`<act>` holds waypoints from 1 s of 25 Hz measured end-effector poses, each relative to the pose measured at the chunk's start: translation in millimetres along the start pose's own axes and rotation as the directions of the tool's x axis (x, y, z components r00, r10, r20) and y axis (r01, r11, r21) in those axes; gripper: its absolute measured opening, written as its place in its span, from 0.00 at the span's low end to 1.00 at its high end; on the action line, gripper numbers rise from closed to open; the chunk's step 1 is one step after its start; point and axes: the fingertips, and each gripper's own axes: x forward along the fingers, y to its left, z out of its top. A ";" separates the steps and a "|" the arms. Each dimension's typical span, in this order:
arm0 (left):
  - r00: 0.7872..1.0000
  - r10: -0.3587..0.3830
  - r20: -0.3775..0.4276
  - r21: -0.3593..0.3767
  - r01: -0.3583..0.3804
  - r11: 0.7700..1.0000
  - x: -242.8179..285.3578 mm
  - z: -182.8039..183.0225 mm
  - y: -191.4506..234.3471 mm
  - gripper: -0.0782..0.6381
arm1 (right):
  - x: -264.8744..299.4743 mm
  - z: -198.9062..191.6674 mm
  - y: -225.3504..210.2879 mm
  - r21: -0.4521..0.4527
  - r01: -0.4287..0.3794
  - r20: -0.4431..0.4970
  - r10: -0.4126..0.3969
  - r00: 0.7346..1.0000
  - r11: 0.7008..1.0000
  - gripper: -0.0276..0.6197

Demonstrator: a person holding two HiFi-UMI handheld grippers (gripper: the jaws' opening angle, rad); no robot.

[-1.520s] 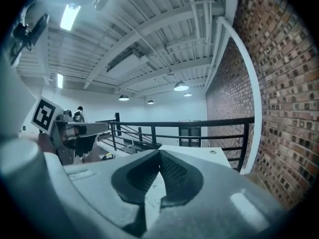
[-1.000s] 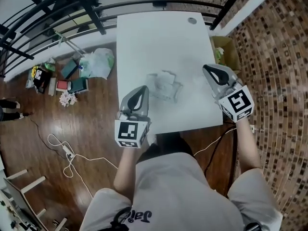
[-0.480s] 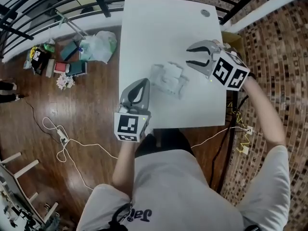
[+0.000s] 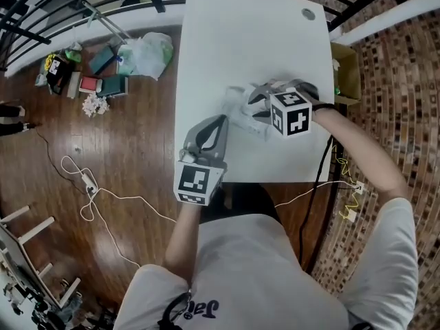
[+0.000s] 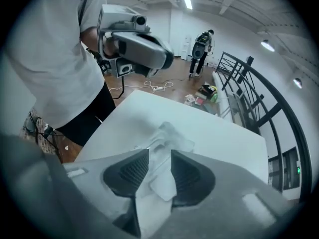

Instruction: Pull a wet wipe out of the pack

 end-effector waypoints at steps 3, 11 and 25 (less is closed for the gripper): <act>1.000 0.007 -0.008 -0.004 -0.008 1.000 0.3 -6.3 1.9 0.13 | 18.2 -4.6 1.4 -0.013 -0.014 -0.013 0.014 1.000 1.000 0.23; 0.999 0.027 -0.033 -0.021 -0.027 0.999 -9.8 -21.3 4.5 0.13 | 40.9 -11.5 7.6 -0.172 -0.055 -0.105 0.038 0.994 0.984 0.22; 0.998 0.040 -0.047 -0.053 -0.043 0.998 -16.1 -33.8 5.5 0.13 | 61.9 -14.8 2.7 -0.214 -0.031 -0.191 -0.011 0.982 0.976 0.14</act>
